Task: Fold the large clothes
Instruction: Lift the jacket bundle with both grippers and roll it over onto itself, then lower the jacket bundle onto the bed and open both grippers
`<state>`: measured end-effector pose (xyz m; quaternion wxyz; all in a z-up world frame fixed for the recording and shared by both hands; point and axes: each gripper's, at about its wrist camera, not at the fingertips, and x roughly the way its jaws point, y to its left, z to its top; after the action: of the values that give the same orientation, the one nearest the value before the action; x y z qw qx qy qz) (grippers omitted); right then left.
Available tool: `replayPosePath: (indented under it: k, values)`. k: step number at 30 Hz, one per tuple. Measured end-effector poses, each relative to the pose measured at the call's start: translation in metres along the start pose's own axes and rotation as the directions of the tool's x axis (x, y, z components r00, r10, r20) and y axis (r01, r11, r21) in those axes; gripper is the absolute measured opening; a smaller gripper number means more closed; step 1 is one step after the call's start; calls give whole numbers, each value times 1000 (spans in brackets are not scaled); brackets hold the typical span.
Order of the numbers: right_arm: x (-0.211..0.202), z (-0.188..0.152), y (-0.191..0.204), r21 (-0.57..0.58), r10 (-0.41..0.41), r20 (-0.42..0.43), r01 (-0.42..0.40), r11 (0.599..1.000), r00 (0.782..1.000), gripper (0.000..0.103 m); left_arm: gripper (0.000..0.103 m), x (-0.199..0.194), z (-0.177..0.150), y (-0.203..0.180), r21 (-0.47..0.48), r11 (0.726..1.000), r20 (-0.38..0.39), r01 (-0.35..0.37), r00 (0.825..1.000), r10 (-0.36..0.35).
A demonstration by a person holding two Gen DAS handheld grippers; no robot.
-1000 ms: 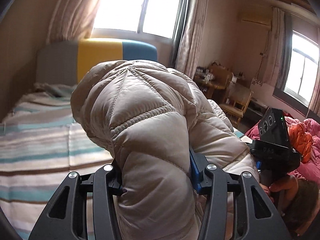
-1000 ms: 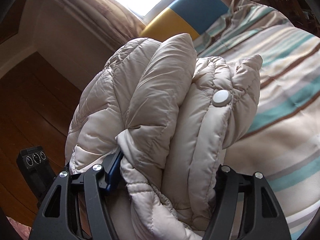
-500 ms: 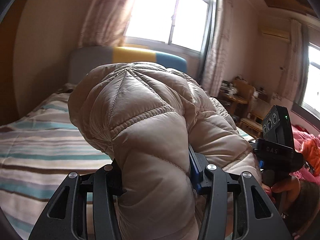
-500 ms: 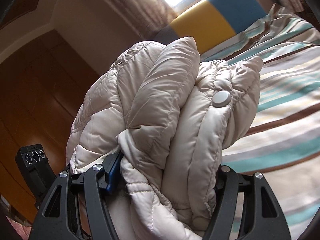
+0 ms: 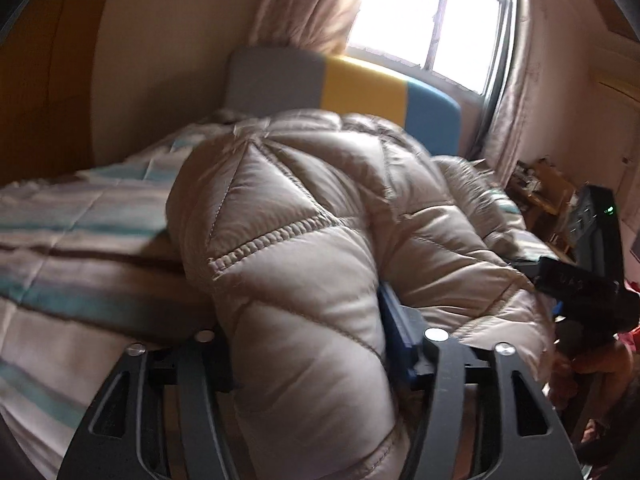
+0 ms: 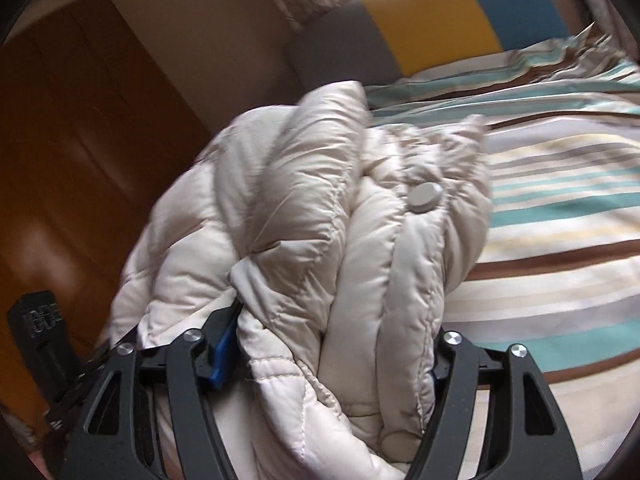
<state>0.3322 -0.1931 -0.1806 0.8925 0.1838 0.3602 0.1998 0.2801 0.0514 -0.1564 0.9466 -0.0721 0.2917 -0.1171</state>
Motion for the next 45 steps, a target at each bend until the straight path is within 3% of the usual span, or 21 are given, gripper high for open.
replayPosePath:
  k: [4,9,14,16,19,24,27,32,37,40,45]
  values:
    - [-4,-20,-23,61,-121,-5,121,991,993,79,80,-2,-14,-8,35,999,-21,-29,999,30]
    - [-1,-33,-34,88,-217,-12,217,972,976,82,86,9,-18,-21,112,991,-70,-77,994,85]
    - [1,-22,-26,46,-281,-28,282,958,959,87,90,12,-10,-13,28,996,-132,-90,987,93]
    - [-19,-28,-25,53,-299,-23,300,953,954,89,94,5,-6,-16,-12,994,-152,-112,982,109]
    - [-42,-21,-16,40,-309,13,309,950,951,89,98,-8,0,-15,-58,988,-163,-144,978,133]
    - [-77,12,22,-67,-277,192,294,953,941,89,100,-33,32,-9,-105,976,-80,-192,980,184]
    - [-58,40,48,-146,-272,176,298,943,946,82,100,-23,64,1,-164,960,-68,-227,973,219]
    - [1,70,61,-212,-259,72,269,940,963,54,100,27,99,3,-187,939,-124,-288,955,269]
    - [46,69,24,-184,-323,-9,316,931,946,52,100,68,94,-4,-121,950,-145,-287,952,269]
    - [57,55,4,-184,-326,0,320,929,946,53,100,85,83,-1,-157,955,-183,-253,957,224]
    - [64,43,-14,-137,-310,47,313,940,950,53,100,97,70,-11,-107,943,-142,-316,943,300]
